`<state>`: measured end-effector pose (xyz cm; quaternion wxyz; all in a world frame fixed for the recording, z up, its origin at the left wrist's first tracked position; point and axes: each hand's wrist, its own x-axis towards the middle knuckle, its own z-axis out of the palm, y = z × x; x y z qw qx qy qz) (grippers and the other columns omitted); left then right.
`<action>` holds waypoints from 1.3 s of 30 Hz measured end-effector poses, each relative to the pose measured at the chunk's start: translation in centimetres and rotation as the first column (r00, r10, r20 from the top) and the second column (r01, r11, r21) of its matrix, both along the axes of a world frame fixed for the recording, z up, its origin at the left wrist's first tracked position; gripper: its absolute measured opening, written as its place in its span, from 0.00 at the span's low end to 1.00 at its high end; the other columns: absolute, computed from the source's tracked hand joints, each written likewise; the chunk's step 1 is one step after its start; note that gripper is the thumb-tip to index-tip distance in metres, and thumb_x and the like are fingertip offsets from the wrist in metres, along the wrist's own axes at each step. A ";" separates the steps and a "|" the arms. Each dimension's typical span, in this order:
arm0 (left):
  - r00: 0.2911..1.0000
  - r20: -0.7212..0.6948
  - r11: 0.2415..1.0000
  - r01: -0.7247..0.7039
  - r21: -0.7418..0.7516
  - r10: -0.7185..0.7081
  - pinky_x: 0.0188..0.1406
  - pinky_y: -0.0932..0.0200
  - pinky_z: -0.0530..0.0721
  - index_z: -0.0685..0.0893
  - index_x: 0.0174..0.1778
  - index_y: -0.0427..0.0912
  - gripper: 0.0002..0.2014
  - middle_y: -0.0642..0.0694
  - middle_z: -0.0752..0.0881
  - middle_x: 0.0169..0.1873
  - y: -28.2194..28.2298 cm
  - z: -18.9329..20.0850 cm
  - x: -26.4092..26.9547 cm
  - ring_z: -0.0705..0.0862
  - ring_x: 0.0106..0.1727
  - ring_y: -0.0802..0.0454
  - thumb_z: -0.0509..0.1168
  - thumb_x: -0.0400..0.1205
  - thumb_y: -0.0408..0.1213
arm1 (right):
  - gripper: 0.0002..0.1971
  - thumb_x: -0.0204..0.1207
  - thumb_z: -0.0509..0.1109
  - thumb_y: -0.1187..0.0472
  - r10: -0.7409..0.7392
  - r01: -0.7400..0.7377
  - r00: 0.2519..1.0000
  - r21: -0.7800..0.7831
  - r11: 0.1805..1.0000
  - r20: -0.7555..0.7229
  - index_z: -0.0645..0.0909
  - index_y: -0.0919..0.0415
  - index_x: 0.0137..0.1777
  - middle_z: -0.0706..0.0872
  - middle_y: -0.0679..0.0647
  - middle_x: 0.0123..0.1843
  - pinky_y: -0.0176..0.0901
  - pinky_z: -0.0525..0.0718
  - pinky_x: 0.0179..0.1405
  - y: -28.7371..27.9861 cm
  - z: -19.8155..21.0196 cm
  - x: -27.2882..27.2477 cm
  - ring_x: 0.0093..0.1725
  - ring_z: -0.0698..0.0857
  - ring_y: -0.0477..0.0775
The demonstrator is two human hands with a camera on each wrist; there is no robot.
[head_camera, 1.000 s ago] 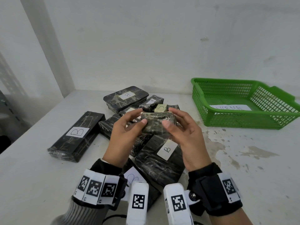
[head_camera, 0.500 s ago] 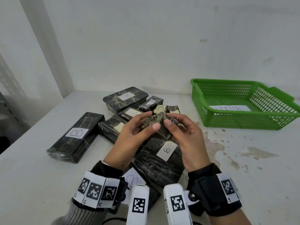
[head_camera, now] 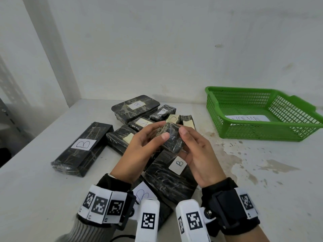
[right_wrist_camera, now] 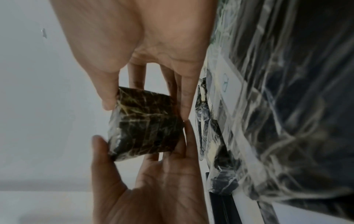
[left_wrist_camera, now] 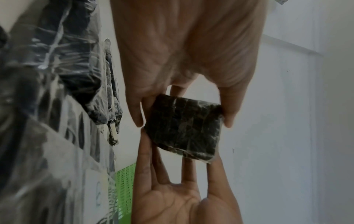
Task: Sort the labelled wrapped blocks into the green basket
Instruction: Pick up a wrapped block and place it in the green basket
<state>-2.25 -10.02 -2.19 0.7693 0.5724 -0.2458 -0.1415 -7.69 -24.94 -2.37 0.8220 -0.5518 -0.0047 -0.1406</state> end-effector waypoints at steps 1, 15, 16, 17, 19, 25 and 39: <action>1.000 0.003 1.000 -0.008 0.006 0.008 0.57 0.59 0.84 0.82 0.67 0.44 0.30 0.45 0.89 0.60 0.0 -0.1 0.0 0.87 0.63 0.48 0.72 0.69 0.50 | 0.19 0.72 0.72 0.52 0.001 -0.001 1.000 0.000 1.000 -0.004 0.87 0.63 0.58 0.91 0.62 0.55 0.49 0.88 0.53 0.0 0.0 0.0 0.54 0.89 0.57; 1.000 -0.029 1.000 -0.003 0.017 0.004 0.63 0.56 0.84 0.82 0.69 0.40 0.32 0.41 0.88 0.62 -0.1 -0.2 -0.1 0.87 0.64 0.45 0.72 0.70 0.51 | 0.24 0.69 0.71 0.46 -0.032 0.031 0.998 -0.025 0.999 -0.055 0.89 0.63 0.57 0.91 0.64 0.53 0.60 0.87 0.60 -0.3 -0.1 -0.1 0.53 0.90 0.58; 0.999 -0.034 1.000 0.004 0.007 -0.004 0.61 0.56 0.85 0.82 0.69 0.40 0.32 0.41 0.89 0.61 -0.1 -0.2 -0.1 0.87 0.63 0.44 0.72 0.70 0.50 | 0.25 0.68 0.71 0.43 -0.030 0.029 0.998 -0.027 0.999 -0.053 0.89 0.62 0.56 0.92 0.63 0.53 0.59 0.87 0.59 -0.2 -0.1 -0.1 0.53 0.90 0.59; 0.999 -0.036 1.000 0.010 -0.001 -0.010 0.60 0.57 0.86 0.82 0.69 0.40 0.31 0.40 0.89 0.61 -0.1 -0.2 -0.1 0.87 0.62 0.44 0.72 0.70 0.50 | 0.25 0.67 0.71 0.41 -0.027 0.026 0.999 -0.031 0.999 -0.046 0.90 0.60 0.55 0.92 0.62 0.53 0.56 0.88 0.58 -0.2 0.0 -0.1 0.53 0.90 0.58; 0.999 -0.041 1.000 0.015 -0.014 -0.016 0.59 0.57 0.86 0.82 0.68 0.40 0.30 0.39 0.89 0.60 -0.1 0.0 -0.2 0.88 0.62 0.43 0.72 0.70 0.49 | 0.25 0.66 0.70 0.40 -0.039 0.038 0.999 -0.037 0.999 -0.026 0.90 0.60 0.52 0.92 0.62 0.52 0.51 0.90 0.52 -0.1 -0.1 -0.1 0.52 0.91 0.57; 0.997 -0.061 0.999 0.046 -0.027 -0.048 0.56 0.59 0.86 0.83 0.67 0.39 0.30 0.38 0.88 0.61 -0.1 -0.1 -0.2 0.88 0.61 0.43 0.75 0.69 0.44 | 0.18 0.69 0.72 0.49 -0.098 0.098 0.995 -0.037 0.995 0.003 0.90 0.64 0.47 0.93 0.60 0.46 0.45 0.89 0.42 0.0 -0.3 0.2 0.43 0.91 0.52; 0.994 -0.109 0.998 -0.007 -0.059 0.000 0.50 0.58 0.88 0.84 0.61 0.33 0.21 0.40 0.91 0.48 -0.1 0.0 -0.1 0.89 0.48 0.49 0.70 0.74 0.40 | 0.18 0.62 0.78 0.48 -0.055 0.058 0.998 -0.111 0.992 0.028 0.90 0.60 0.47 0.92 0.59 0.45 0.50 0.87 0.48 0.3 -0.8 0.3 0.45 0.90 0.55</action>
